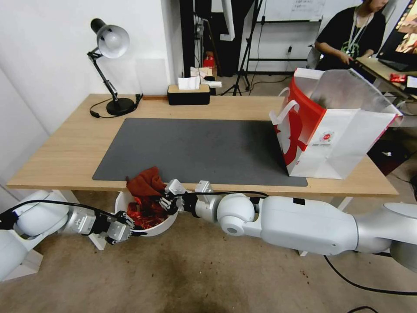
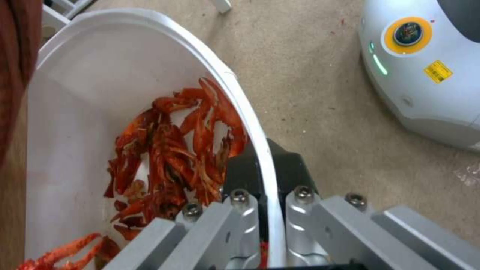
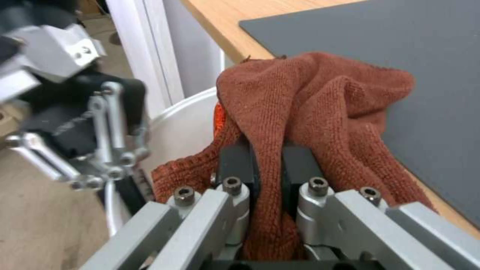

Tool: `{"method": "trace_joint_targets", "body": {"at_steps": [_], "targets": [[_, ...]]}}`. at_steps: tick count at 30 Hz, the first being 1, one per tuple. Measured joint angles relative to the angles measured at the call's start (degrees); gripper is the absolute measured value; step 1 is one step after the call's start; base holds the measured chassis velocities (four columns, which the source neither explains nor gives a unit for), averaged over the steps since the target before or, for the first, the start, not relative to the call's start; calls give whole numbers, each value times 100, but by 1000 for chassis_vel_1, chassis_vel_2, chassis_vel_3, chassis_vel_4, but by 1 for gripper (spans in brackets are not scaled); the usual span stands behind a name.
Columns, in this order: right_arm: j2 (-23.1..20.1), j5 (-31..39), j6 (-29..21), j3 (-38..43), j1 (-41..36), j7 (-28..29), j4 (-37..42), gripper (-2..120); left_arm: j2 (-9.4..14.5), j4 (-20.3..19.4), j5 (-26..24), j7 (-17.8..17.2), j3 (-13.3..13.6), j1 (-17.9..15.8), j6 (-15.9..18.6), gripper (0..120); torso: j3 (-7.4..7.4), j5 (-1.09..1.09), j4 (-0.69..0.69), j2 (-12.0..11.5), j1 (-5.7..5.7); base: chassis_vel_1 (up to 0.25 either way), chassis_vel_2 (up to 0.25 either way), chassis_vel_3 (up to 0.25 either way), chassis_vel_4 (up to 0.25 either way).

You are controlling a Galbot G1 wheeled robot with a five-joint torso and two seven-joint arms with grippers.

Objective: Sweep shrimp from table into container with towel, then put container into takeout bag.

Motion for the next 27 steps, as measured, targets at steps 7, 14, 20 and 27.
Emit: {"method": "trace_joint_targets", "body": {"at_steps": [7,14,20,27], "targets": [[-108,50,-35,-10,8,-1,198,4,-7,-2,-2,-2,-1,0,3,0,0,0,0,0,0,0,0,0,0],[-512,127,-75,20,30,11,648,4,3,-32,-2,-5,-1,12,28,0,0,0,0,0,0,0,0,0,0],[-690,226,-59,170,-47,-54,869,4,2,-59,-2,-9,-1,16,81,0,0,1,0,0,0,0,0,0,0],[-678,277,18,353,-143,-86,904,4,-3,-71,-2,-10,-1,29,94,0,0,0,0,0,0,0,0,0,0]]}}
